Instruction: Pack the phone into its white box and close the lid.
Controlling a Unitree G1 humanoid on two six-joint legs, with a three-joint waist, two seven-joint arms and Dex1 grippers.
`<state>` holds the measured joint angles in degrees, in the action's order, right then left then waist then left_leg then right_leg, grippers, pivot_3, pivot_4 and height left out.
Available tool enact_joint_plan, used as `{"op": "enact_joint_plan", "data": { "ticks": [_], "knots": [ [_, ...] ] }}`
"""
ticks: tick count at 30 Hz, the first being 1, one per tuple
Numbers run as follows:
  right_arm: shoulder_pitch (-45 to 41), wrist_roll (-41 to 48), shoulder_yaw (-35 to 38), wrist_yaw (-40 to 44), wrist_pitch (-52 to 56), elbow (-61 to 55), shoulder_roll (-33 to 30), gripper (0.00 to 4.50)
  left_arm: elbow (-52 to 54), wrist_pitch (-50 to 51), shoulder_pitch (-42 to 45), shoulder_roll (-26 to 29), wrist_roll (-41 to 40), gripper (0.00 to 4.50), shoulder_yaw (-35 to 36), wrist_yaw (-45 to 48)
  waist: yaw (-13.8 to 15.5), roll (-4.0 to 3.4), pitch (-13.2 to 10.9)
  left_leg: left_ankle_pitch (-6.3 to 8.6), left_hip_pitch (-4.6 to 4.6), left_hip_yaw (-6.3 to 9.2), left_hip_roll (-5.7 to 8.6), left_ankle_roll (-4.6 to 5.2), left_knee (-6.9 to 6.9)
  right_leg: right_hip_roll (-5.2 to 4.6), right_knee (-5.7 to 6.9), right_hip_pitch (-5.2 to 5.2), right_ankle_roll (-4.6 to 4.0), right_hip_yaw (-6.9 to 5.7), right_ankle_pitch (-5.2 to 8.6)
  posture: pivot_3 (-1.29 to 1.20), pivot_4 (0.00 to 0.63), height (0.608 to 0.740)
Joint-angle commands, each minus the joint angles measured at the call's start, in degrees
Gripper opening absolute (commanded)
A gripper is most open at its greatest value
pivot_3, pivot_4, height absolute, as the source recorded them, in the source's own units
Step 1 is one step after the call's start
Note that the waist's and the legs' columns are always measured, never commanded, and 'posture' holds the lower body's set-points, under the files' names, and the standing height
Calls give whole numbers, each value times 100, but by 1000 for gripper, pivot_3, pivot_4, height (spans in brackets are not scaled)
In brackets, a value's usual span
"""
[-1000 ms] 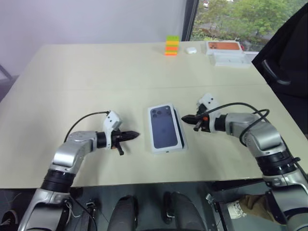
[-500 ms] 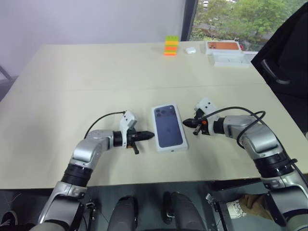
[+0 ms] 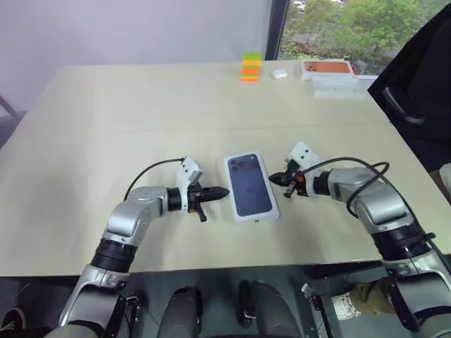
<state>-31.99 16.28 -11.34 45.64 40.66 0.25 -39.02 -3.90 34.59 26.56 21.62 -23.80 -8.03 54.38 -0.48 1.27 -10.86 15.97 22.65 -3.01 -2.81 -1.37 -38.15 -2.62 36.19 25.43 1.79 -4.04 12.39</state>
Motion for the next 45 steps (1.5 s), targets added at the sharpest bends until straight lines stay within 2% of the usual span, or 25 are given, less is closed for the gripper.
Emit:
{"op": "enact_joint_plan", "data": {
  "ticks": [1,8,13,16,24,30,32,45],
  "knots": [
    [11,-107,101,61,-138,-140,-41,62,184,-27,17,-104,-64,0,34,-80,4,0,0,0,0,0,0,0,-1,0,0,0,0,0,0,0,150,740],
    [10,-270,167,85,-314,-124,-18,62,227,-162,91,-174,-78,0,125,-168,-3,0,0,0,-1,0,0,0,-4,0,2,-2,0,0,0,0,150,740],
    [-92,-44,374,423,-174,-199,-136,62,334,4,124,-171,-275,0,308,-251,-11,0,0,0,-3,0,0,0,-4,2,4,-2,0,0,0,0,150,740],
    [9,-117,216,568,-217,-400,-164,62,340,-52,122,-209,-297,0,356,-285,-7,0,0,0,-5,1,-1,0,-4,2,6,-2,0,0,0,0,150,740],
    [-68,-505,152,300,-481,-209,-62,62,515,135,145,-181,-333,0,302,-376,-10,0,0,0,-7,0,0,-1,-5,1,6,-4,0,3,-1,0,150,740],
    [-386,-552,423,110,-740,-4,41,62,386,57,81,72,-327,0,434,-324,-17,0,0,-1,-11,-1,-1,-1,-5,4,11,-3,-1,3,-1,0,150,740],
    [-528,-318,587,71,-550,-32,204,62,294,54,60,106,-308,0,435,-347,-19,0,0,-1,-12,-1,-1,-2,-5,4,11,-3,-2,4,-1,0,150,740],
    [-127,-905,100,251,-782,58,51,62,-40,-169,-7,55,341,0,-199,-391,-10,1,1,-2,-13,-6,3,-3,-8,-4,10,-7,-3,7,-2,0,150,740]
  ]
}}
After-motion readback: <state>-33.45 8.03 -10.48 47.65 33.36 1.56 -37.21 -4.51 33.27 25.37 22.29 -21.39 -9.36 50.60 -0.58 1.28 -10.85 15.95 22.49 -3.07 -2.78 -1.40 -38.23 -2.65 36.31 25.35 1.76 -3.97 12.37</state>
